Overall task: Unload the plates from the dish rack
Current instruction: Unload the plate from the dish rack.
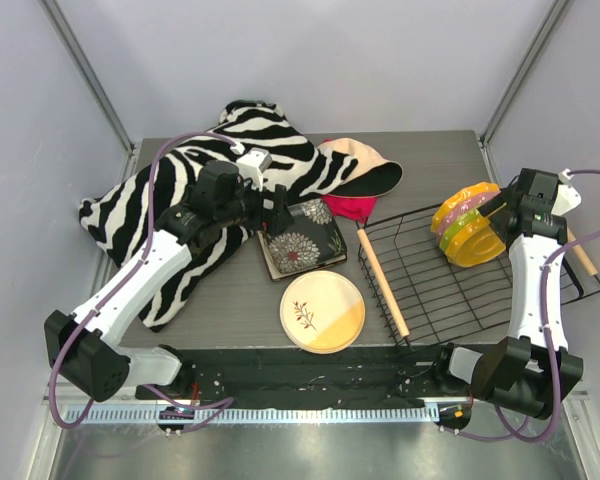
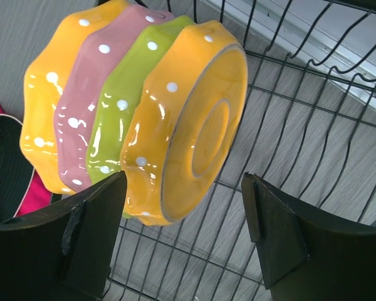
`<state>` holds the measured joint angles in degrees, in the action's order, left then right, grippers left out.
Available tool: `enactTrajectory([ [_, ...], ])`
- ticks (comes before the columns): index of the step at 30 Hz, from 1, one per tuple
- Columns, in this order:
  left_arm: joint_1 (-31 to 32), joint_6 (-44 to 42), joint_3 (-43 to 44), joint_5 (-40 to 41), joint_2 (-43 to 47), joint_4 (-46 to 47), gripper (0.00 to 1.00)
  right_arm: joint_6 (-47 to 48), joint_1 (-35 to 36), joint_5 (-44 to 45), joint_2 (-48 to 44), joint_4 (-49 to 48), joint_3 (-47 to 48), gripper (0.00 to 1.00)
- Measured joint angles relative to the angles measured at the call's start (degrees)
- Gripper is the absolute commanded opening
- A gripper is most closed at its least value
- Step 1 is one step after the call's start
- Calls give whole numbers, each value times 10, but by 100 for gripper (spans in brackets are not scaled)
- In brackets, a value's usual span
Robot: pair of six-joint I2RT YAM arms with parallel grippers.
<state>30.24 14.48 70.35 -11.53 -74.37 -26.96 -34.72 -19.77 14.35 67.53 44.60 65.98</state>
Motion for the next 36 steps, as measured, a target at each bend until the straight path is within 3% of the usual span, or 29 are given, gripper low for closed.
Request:
enactTrajectory([
  [23,0,0,-13,-5,0,6,96,1,2,11,17,-49,-19,81],
  [28,20,3,-5,1,-6,14,96,3,2,19,3,-48,-26,68],
  [32,84,14,38,19,-37,37,96,2,2,20,-24,-54,-44,50],
  [36,158,27,109,19,-95,82,96,0,4,13,-37,-75,-59,43],
])
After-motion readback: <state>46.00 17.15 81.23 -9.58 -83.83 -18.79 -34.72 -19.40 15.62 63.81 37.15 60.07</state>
